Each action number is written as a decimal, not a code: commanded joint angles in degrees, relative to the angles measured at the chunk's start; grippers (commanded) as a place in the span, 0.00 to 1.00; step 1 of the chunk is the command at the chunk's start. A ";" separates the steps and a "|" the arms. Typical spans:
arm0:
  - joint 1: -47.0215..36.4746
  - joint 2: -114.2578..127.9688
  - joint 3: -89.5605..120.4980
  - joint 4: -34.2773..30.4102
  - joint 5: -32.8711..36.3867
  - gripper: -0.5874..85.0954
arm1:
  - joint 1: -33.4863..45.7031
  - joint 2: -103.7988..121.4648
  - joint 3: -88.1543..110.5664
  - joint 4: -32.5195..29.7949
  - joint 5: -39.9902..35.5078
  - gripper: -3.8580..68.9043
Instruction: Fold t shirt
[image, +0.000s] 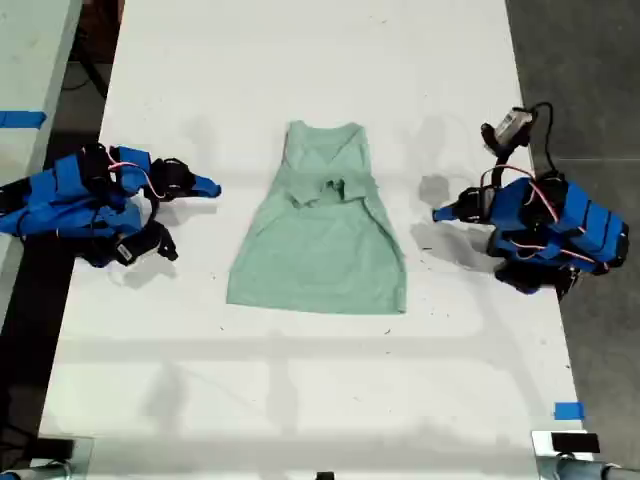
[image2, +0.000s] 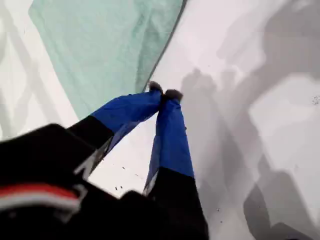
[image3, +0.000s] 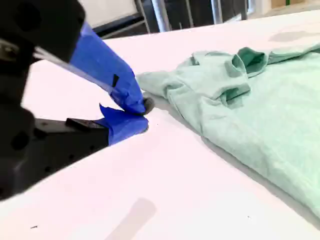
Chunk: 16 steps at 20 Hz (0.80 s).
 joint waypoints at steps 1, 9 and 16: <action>0.62 10.02 4.22 0.53 -4.04 0.01 | -0.79 -2.02 -1.93 -1.85 -0.79 0.08; -0.70 9.49 3.87 0.26 -2.81 0.01 | -1.23 1.32 -0.26 -1.23 -0.35 0.08; -1.14 9.93 4.57 0.26 -2.55 0.01 | -5.36 -17.58 -10.63 -5.63 -2.37 0.08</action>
